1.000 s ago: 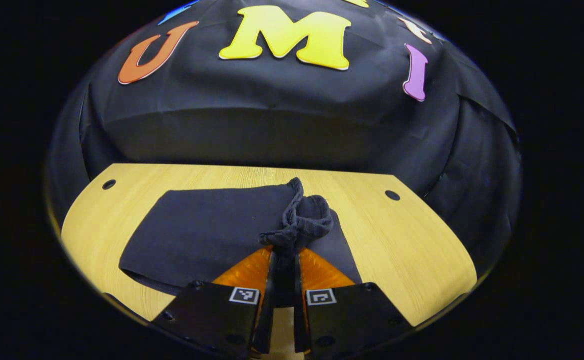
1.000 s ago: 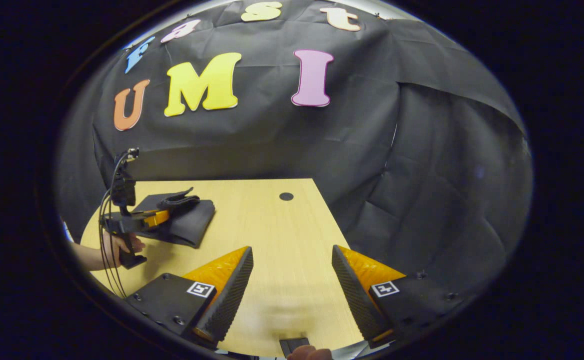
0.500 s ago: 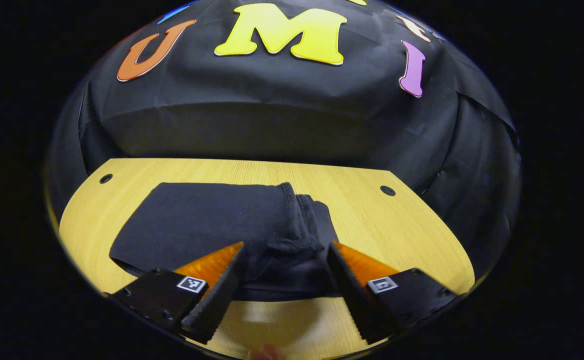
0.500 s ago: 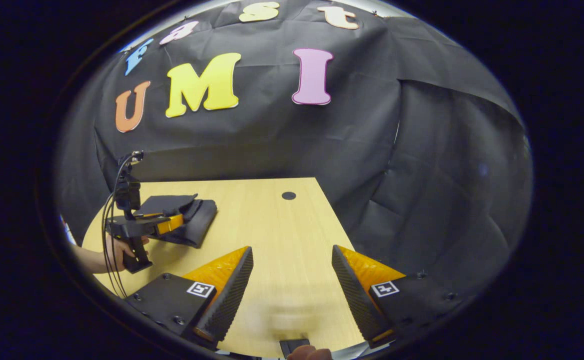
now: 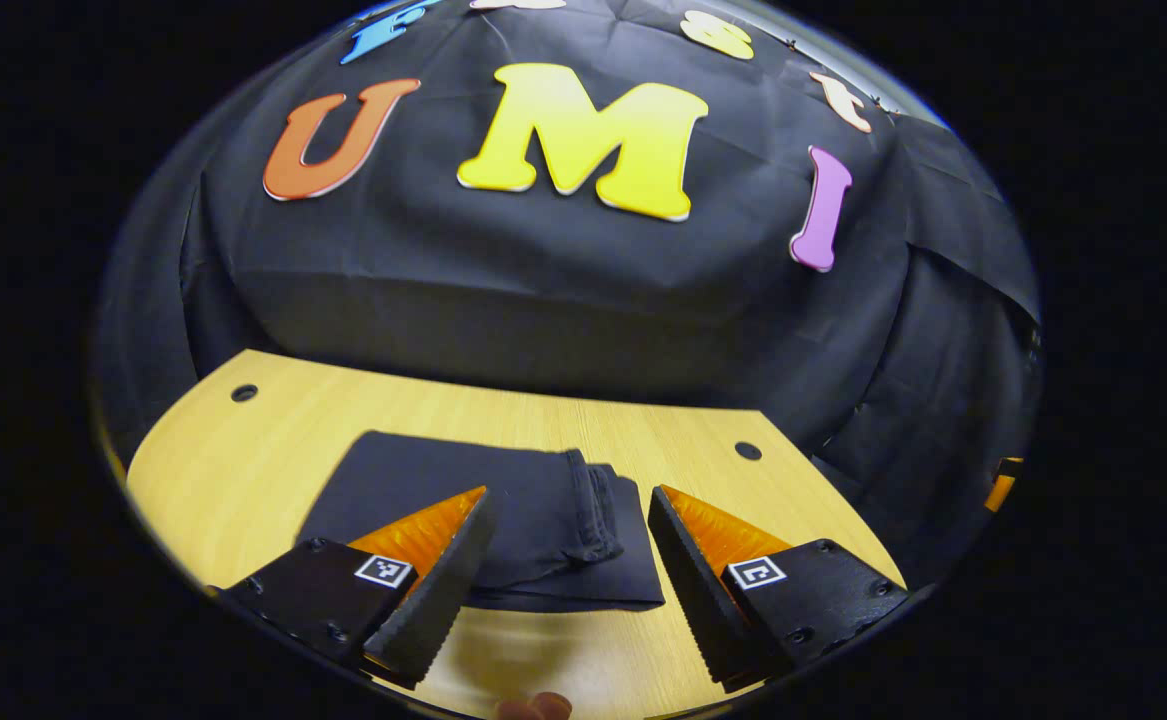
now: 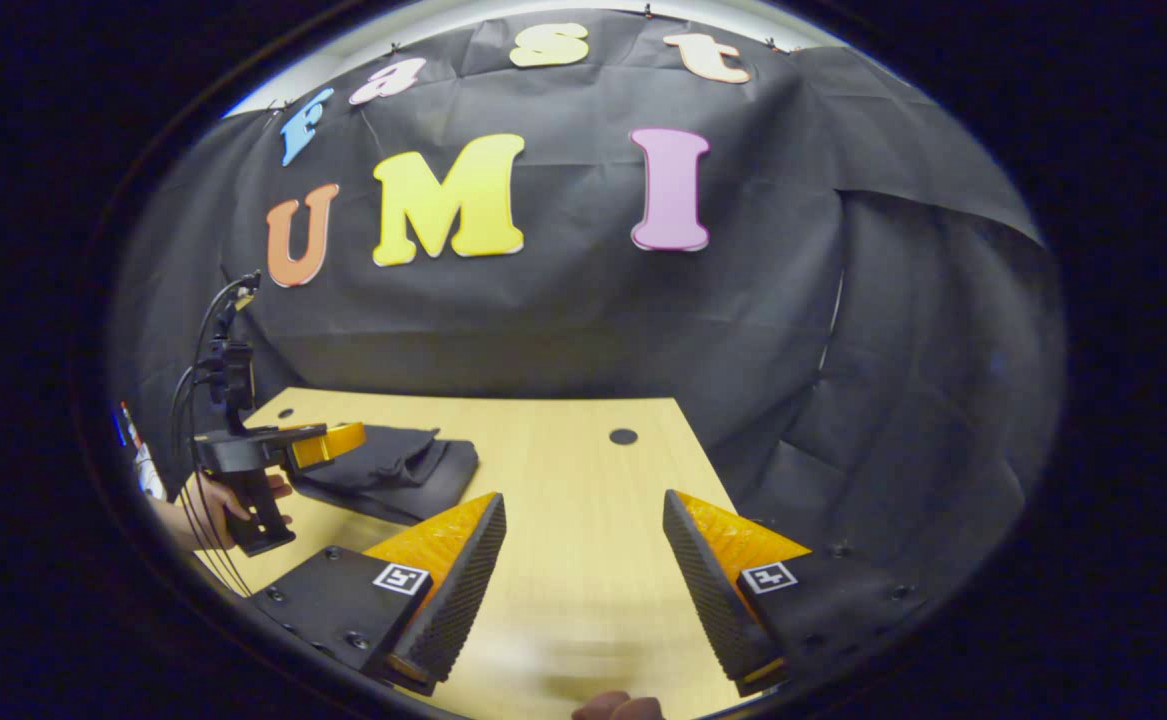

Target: Grasp the waist and the cuffs of the jeans and fold them to make the two legs overlap; first hold the waist and fold one-third of the jeans toward the cuffs, then hold the cuffs and fold the remaining one-third in the same direction to finish folding.

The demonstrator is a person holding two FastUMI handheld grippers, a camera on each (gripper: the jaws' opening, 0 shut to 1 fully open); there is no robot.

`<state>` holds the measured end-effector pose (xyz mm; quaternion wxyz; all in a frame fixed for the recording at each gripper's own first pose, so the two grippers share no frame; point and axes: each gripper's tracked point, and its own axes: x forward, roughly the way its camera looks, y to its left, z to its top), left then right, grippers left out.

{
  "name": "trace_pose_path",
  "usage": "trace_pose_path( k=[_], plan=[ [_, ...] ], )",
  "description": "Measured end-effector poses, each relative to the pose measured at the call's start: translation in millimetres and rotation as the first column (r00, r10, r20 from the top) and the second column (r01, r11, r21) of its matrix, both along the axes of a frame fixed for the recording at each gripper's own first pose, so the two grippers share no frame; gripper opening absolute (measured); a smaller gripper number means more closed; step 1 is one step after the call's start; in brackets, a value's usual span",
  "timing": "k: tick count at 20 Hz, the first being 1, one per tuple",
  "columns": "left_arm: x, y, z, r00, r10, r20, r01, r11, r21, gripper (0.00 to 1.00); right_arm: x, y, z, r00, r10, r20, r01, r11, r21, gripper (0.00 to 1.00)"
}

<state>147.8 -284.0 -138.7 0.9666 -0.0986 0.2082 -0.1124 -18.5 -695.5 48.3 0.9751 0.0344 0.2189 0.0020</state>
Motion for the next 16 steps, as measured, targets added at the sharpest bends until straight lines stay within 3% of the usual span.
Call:
trace_pose_path(
  k=[4, 8, 13, 16],
  plan=[
    [-3, 60, 70, 0.990, 0.077, 0.117, -0.081, 0.996, 0.030, 0.98, 27, 44, 43, 0.992, 0.005, 0.124, -0.005, 1.000, 0.006, 0.97],
    [-19, 126, 140, 0.950, 0.162, 0.267, -0.195, 0.976, 0.101, 1.00, 52, 92, 93, 0.964, 0.024, 0.264, -0.017, 0.999, -0.028, 0.98],
    [-52, 180, 191, 0.917, 0.181, 0.356, -0.250, 0.955, 0.160, 0.98, 54, 165, 145, 0.918, 0.076, 0.389, -0.071, 0.997, -0.028, 0.96],
    [-66, 193, 209, 0.914, 0.183, 0.362, -0.247, 0.959, 0.139, 0.97, 46, 194, 155, 0.908, 0.086, 0.410, -0.086, 0.996, -0.019, 0.96]
  ],
)
